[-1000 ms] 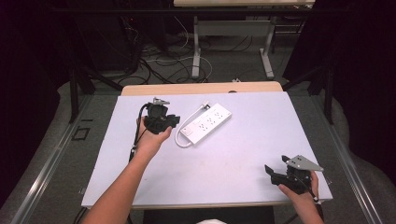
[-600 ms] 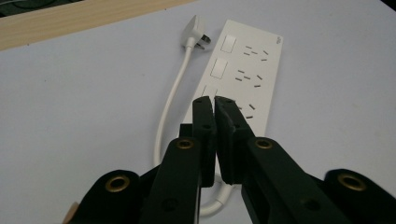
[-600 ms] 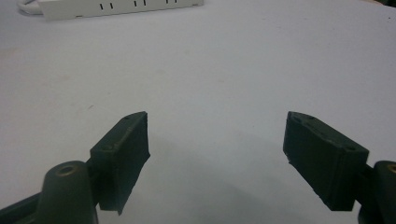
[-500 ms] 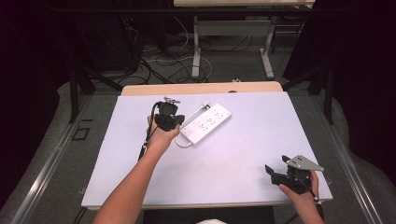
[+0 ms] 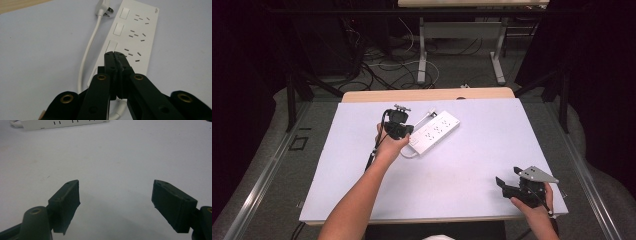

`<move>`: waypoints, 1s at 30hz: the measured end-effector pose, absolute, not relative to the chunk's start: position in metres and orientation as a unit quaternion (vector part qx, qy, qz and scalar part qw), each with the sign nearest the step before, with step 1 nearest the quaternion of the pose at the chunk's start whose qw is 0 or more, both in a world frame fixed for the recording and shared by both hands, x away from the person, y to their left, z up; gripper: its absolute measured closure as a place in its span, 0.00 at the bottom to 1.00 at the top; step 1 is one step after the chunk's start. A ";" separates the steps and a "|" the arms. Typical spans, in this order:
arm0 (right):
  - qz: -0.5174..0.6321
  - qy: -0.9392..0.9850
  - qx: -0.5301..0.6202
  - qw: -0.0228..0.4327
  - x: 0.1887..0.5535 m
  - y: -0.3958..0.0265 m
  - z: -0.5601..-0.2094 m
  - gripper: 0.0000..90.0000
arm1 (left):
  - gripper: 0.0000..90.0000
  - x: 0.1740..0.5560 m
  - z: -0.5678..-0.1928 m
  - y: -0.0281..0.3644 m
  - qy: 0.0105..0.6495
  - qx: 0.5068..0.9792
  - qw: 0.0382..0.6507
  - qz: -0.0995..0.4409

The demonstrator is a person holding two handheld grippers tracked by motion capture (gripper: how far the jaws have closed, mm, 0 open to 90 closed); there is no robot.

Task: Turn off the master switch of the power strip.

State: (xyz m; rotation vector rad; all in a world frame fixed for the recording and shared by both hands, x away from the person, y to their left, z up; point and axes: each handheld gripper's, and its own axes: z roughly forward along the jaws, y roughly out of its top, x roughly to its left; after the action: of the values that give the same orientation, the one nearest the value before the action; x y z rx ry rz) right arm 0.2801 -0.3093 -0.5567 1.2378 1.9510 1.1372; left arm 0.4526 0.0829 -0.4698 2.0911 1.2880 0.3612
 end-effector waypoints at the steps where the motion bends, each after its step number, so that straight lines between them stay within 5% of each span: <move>1: 0.424 0.728 0.460 0.280 0.280 -0.310 -0.557 0.25 | 1.00 0.454 -0.470 0.082 0.492 0.797 0.321 0.137; 30: 0.423 0.731 0.462 0.272 0.280 -0.311 -0.558 0.25 | 1.00 0.469 -0.496 0.071 0.496 0.813 0.276 0.128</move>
State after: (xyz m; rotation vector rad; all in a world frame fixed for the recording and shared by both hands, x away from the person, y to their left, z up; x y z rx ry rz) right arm 0.2805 -0.3111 -0.5578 1.2442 1.9681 1.1378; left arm 0.4685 0.0710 -0.4956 2.1849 1.3333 0.3445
